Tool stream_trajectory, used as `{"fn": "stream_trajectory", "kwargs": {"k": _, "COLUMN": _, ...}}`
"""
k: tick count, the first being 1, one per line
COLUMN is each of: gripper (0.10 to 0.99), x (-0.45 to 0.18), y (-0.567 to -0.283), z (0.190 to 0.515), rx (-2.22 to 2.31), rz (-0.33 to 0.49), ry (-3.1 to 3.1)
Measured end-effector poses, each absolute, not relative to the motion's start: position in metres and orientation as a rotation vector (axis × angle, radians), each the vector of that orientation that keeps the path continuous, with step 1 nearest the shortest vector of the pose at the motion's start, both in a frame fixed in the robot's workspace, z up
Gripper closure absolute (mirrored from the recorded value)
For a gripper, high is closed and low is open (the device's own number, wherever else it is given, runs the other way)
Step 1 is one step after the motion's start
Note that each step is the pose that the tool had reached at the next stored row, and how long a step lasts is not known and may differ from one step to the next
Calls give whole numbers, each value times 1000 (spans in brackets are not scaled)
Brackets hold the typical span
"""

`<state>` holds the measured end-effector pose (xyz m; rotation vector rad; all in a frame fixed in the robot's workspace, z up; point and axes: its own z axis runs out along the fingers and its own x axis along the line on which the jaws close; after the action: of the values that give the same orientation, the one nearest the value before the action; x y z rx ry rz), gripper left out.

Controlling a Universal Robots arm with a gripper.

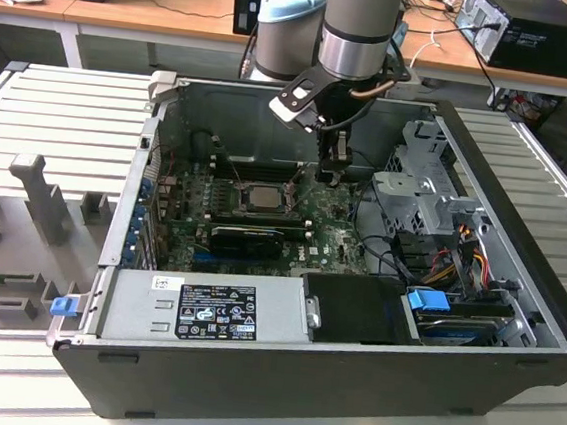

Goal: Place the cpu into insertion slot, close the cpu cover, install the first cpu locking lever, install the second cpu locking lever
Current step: 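Close the cpu cover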

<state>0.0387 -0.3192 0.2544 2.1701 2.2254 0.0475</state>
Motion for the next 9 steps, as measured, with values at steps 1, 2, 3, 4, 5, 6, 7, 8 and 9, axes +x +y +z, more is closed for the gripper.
{"fn": "stream_trajectory", "kwargs": {"k": 1, "gripper": 980, "x": 38, "y": -319, "z": 254, "rx": 2170, "rz": 47, "ry": 2225}}
{"fn": "stream_trajectory", "kwargs": {"k": 2, "gripper": 980, "x": 38, "y": -319, "z": 254, "rx": 2170, "rz": 47, "ry": 2225}}
{"fn": "stream_trajectory", "kwargs": {"k": 3, "gripper": 980, "x": 37, "y": -319, "z": 254, "rx": 2170, "rz": 48, "ry": 2225}}
{"fn": "stream_trajectory", "kwargs": {"k": 4, "gripper": 980, "x": 37, "y": -319, "z": 254, "rx": 2170, "rz": 47, "ry": 2225}}
{"fn": "stream_trajectory", "kwargs": {"k": 5, "gripper": 980, "x": 36, "y": -319, "z": 254, "rx": 2170, "rz": 47, "ry": 2225}}
{"fn": "stream_trajectory", "kwargs": {"k": 6, "gripper": 980, "x": 36, "y": -319, "z": 254, "rx": 2170, "rz": 47, "ry": 2225}}
{"fn": "stream_trajectory", "kwargs": {"k": 7, "gripper": 980, "x": 35, "y": -319, "z": 254, "rx": 2170, "rz": 47, "ry": 2225}}
{"fn": "stream_trajectory", "kwargs": {"k": 8, "gripper": 980, "x": 34, "y": -319, "z": 254, "rx": 2170, "rz": 47, "ry": 2226}}
{"fn": "stream_trajectory", "kwargs": {"k": 9, "gripper": 980, "x": 34, "y": -319, "z": 254, "rx": 2170, "rz": 47, "ry": 2225}}
